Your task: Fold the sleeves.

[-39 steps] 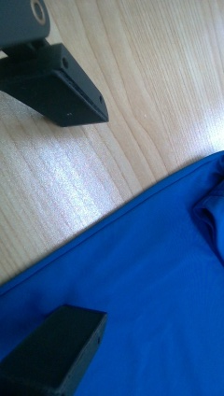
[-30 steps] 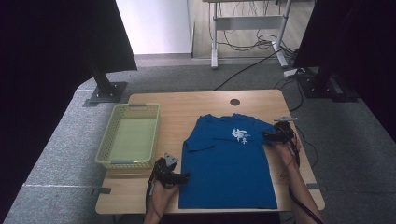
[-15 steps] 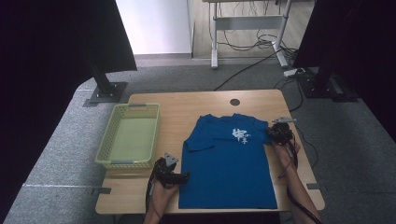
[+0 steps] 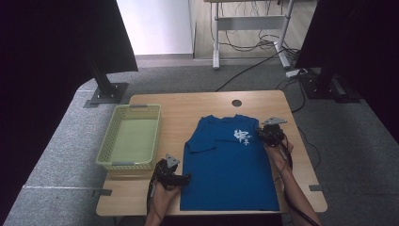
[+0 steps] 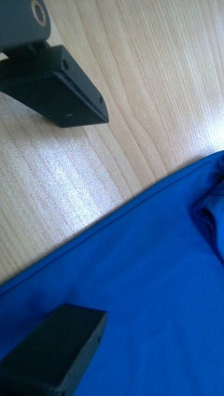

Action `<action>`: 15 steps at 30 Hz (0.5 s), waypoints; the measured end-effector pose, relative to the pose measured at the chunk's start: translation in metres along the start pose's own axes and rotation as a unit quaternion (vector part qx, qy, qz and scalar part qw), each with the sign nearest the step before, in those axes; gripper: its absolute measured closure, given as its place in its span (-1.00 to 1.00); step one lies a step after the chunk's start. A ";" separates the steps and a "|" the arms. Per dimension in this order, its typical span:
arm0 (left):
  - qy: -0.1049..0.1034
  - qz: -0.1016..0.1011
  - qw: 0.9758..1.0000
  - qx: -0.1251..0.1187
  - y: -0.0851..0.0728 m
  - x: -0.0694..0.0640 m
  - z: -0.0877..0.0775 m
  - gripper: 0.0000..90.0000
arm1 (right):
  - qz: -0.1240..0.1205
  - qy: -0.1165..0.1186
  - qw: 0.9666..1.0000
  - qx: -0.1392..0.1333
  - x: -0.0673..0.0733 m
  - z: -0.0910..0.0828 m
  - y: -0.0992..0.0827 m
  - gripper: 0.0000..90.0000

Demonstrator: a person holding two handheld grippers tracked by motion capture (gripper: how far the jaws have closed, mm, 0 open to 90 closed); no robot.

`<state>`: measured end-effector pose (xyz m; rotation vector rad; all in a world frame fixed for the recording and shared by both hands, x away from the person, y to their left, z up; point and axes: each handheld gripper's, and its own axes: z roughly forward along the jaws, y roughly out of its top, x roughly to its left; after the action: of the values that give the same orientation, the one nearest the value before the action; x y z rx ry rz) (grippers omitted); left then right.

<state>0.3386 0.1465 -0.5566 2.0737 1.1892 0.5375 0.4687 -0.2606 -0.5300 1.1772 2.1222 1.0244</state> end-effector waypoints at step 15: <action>0.000 0.000 1.000 0.000 0.000 0.000 0.000 -0.87 | 0.021 0.035 0.999 0.008 -0.003 0.005 -0.006 0.45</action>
<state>0.3387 0.1465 -0.5566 2.0739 1.1890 0.5376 0.4707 -0.2634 -0.5376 1.2142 2.1723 1.0826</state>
